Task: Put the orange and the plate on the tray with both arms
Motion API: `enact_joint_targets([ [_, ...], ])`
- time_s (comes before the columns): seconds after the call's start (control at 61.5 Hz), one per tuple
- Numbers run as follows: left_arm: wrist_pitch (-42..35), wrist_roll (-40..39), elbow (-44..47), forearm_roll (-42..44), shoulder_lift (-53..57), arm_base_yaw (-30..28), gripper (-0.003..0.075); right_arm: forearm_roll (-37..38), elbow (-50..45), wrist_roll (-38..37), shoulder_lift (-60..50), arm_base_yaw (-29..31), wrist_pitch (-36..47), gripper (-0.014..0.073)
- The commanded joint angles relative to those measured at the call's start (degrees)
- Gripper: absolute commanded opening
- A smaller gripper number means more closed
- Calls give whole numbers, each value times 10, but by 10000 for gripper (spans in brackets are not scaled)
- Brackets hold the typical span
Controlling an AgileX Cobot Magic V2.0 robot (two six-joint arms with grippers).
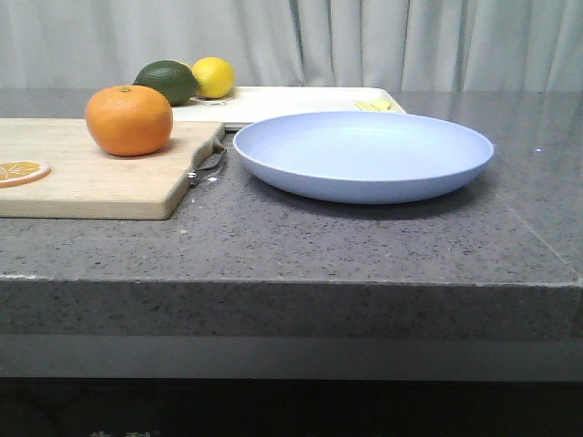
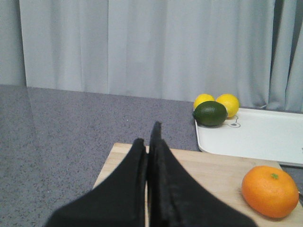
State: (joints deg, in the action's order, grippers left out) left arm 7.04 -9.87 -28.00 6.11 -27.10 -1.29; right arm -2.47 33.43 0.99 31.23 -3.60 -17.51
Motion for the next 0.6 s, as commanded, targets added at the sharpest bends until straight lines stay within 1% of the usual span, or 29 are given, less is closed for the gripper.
enact_joint_targets([
  [0.0,-45,-3,-24,2,-24,-1,-18,-1,23,1,20,1,49,-46],
  [0.065,-49,-3,-24,2,-26,-1,-14,-1,23,1,20,1,49,2],
  [0.098,-49,-3,-24,2,-26,-1,0,-1,23,1,20,1,49,48],
  [0.146,-49,-3,-24,2,-26,-1,53,-1,23,1,20,1,50,137],
  [0.195,-46,-3,-24,2,-26,-1,144,-1,23,1,20,1,49,253],
  [0.211,-46,-3,-24,2,-26,-1,193,-1,23,1,20,1,49,290],
  [0.228,-45,-3,-24,2,-26,-1,227,-1,23,1,20,1,49,345],
  [0.244,-45,-3,-24,2,-26,-1,281,-1,23,1,20,1,49,383],
  [0.277,-45,-3,-24,2,-26,-1,358,-1,23,1,20,1,50,489],
  [0.293,-45,-3,-24,2,-26,-1,416,-1,23,1,20,1,50,522],
  [0.309,-45,-3,-24,2,-26,-1,454,-1,23,1,20,1,50,567],
  [0.342,-47,-3,-24,2,-26,-1,541,-1,23,1,20,1,50,617],
  [0.358,-47,-3,-24,2,-26,-1,572,-1,23,1,20,1,50,649],
  [0.374,-47,-3,-24,2,-26,-1,601,-1,23,1,20,1,50,666],
  [0.39,-47,-3,-24,2,-26,-1,638,-1,23,1,20,1,50,663],
  [0.423,-47,-3,-24,2,-26,-1,688,-1,23,1,20,1,51,650],
  [0.455,-47,-3,-24,2,-26,-1,710,-1,23,1,20,1,52,643],
  [0.586,-48,-3,-24,2,-26,-1,666,-1,23,1,20,1,52,642],
])
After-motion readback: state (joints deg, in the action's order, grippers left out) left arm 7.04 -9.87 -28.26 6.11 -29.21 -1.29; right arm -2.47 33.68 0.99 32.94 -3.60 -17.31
